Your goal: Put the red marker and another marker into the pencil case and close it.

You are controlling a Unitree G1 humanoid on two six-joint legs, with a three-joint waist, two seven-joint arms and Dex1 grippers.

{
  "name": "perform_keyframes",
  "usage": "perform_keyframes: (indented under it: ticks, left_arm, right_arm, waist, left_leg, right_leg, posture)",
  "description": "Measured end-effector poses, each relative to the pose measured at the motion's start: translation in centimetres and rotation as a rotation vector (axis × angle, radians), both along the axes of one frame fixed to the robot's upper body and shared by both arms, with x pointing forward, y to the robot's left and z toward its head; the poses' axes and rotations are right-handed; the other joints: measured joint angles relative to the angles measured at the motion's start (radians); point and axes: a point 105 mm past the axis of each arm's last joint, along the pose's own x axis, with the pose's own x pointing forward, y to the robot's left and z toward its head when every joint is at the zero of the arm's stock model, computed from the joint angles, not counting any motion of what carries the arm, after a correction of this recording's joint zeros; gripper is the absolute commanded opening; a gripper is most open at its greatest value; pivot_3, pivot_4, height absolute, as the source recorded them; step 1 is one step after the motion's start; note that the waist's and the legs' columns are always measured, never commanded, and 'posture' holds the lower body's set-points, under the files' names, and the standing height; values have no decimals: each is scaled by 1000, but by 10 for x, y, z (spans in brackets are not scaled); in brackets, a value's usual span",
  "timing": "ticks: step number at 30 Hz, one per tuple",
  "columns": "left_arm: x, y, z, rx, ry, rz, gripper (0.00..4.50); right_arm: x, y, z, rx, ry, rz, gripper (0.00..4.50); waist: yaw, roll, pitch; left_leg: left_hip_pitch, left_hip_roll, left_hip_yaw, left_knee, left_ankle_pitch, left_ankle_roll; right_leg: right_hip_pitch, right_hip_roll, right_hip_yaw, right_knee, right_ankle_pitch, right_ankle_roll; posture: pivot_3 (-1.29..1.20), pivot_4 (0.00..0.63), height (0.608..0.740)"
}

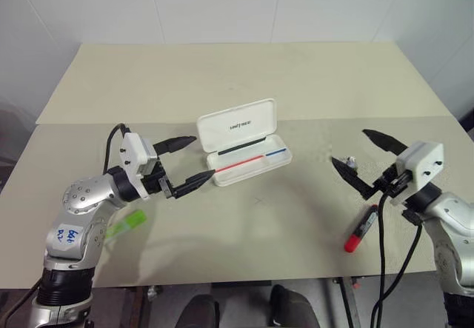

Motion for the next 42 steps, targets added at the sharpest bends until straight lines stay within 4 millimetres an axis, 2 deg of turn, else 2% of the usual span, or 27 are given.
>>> perform_keyframes:
  ticks: [6,11,14,15,16,20,26,32,39,42]
  left_arm:
    - [-2,0,-1,26,-7,-24,4450]
    - [2,-4,-6,38,13,-43,4450]
    - [5,-6,-17,59,53,-65,3854]
    - [6,-6,-18,65,55,-66,3356]
    - [8,-7,-19,74,59,-71,3231]
    - [15,-21,-33,162,86,-117,3231]
    - [25,-46,-44,249,109,-205,3231]
    - [33,-49,-63,321,157,-202,3231]
    - [45,-57,-72,393,168,-164,3231]
    - [45,-58,-79,417,195,-172,3231]
  right_arm:
    - [4,8,-3,-14,14,65,4500]
    - [9,18,9,-22,-28,101,4500]
    - [10,24,5,-24,-14,120,4500]
    - [10,25,4,-22,-13,119,4500]
    - [10,27,4,-17,-15,122,4500]
    - [9,43,-4,2,4,166,4500]
    - [2,54,-8,-44,56,248,4500]
    - [-4,60,-5,-64,66,282,4500]
    - [-9,65,-2,-53,53,286,4500]
    - [-11,67,1,-48,41,288,4500]
  waist:
    - [-2,0,0]
    - [-1,-1,0]
    - [-2,-1,0]
    - [-2,-1,0]
    - [-1,-1,0]
    - [0,-1,0]
    - [-1,-1,0]
    - [-2,-1,-1]
    - [0,-3,-1]
    - [-1,-3,-1]
  left_leg:
    - [0,0,0,0,0,0]
    - [0,1,1,0,0,0]
    - [0,1,2,0,0,0]
    - [0,1,2,0,0,0]
    - [0,1,2,0,0,0]
    - [0,0,3,0,0,0]
    - [0,1,4,0,0,0]
    - [0,1,5,0,0,0]
    - [0,1,5,1,0,0]
    - [0,1,6,1,0,0]
  right_leg:
    - [0,0,0,0,0,0]
    - [0,0,0,0,0,0]
    - [-1,0,0,0,0,0]
    - [-1,0,0,0,0,0]
    - [-1,0,0,1,0,0]
    - [-1,0,0,0,0,0]
    - [-1,0,-1,1,0,0]
    - [-2,0,-1,1,0,0]
    - [-2,0,-1,1,1,0]
    - [-2,0,-1,1,1,0]
  posture:
    - [0,150,740]
    - [0,150,740]
    - [0,150,740]
    - [0,150,740]
    - [0,150,740]
    - [0,150,740]
    - [0,150,740]
    - [0,150,740]
    - [0,150,740]
    - [0,150,740]
